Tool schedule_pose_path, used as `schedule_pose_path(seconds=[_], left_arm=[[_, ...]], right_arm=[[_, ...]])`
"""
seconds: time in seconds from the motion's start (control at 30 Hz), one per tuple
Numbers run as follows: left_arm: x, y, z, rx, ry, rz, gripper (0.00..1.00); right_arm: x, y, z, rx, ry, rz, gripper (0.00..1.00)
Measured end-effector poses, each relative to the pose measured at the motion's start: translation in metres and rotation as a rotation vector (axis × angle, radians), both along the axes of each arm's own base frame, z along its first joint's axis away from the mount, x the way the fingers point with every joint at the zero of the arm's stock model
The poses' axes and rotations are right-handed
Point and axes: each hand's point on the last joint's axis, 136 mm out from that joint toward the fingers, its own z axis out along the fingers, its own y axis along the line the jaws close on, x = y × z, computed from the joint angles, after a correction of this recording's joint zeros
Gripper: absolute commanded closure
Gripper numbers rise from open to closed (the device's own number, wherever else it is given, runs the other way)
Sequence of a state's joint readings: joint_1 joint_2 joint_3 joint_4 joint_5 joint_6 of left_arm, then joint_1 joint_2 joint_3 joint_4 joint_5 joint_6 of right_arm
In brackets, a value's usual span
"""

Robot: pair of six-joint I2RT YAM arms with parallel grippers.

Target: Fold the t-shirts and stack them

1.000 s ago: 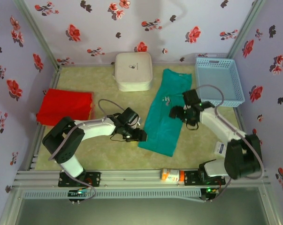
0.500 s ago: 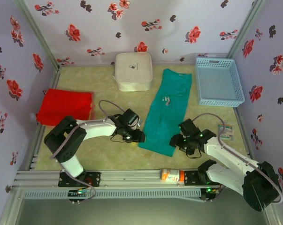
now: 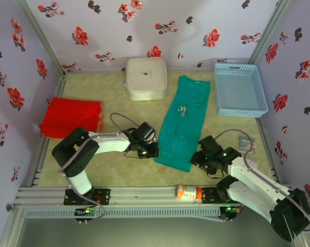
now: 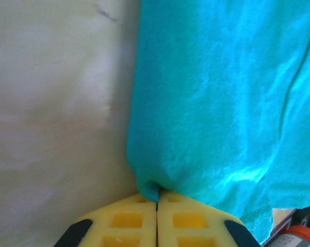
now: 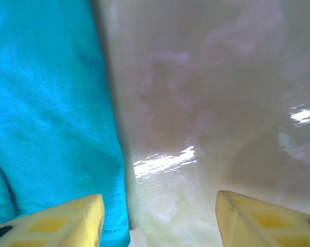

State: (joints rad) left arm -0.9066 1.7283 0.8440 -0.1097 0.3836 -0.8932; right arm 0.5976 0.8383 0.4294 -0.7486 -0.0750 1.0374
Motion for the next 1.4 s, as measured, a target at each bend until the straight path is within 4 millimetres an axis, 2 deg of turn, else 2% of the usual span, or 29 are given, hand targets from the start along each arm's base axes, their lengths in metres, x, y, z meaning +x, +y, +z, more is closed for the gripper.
schedule_pose_path(seconds=[0.1,0.3,0.47,0.77,1.13,1.2,1.3,1.4], left_arm=[[-0.004,-0.012,0.001,-0.029,-0.002,-0.004,0.93],[-0.014,-0.023,0.003,-0.064,0.006,-0.036,0.73],[-0.014,-0.026,0.007,-0.073,-0.002,-0.062,0.64],[-0.015,-0.025,0.008,-0.055,-0.001,-0.078,0.65],[-0.015,-0.021,0.003,-0.021,0.014,-0.078,0.77],[-0.015,-0.021,0.003,-0.015,0.015,-0.079,0.78],[-0.015,-0.021,0.004,-0.011,0.014,-0.084,0.71],[-0.015,-0.022,0.006,-0.012,0.011,-0.097,0.69]], right_arm=[[-0.003,-0.004,0.0,-0.013,0.008,-0.011,0.42],[-0.004,0.0,-0.002,0.021,0.013,-0.023,0.44],[-0.005,0.006,-0.008,0.059,0.019,-0.028,0.47],[-0.006,0.011,-0.016,0.089,0.015,-0.046,0.54],[-0.009,0.008,-0.021,0.046,0.026,-0.04,0.68],[-0.009,0.007,-0.021,0.041,0.026,-0.04,0.68],[-0.008,0.008,-0.02,0.042,0.023,-0.038,0.67],[-0.007,0.009,-0.018,0.049,0.011,-0.034,0.67]])
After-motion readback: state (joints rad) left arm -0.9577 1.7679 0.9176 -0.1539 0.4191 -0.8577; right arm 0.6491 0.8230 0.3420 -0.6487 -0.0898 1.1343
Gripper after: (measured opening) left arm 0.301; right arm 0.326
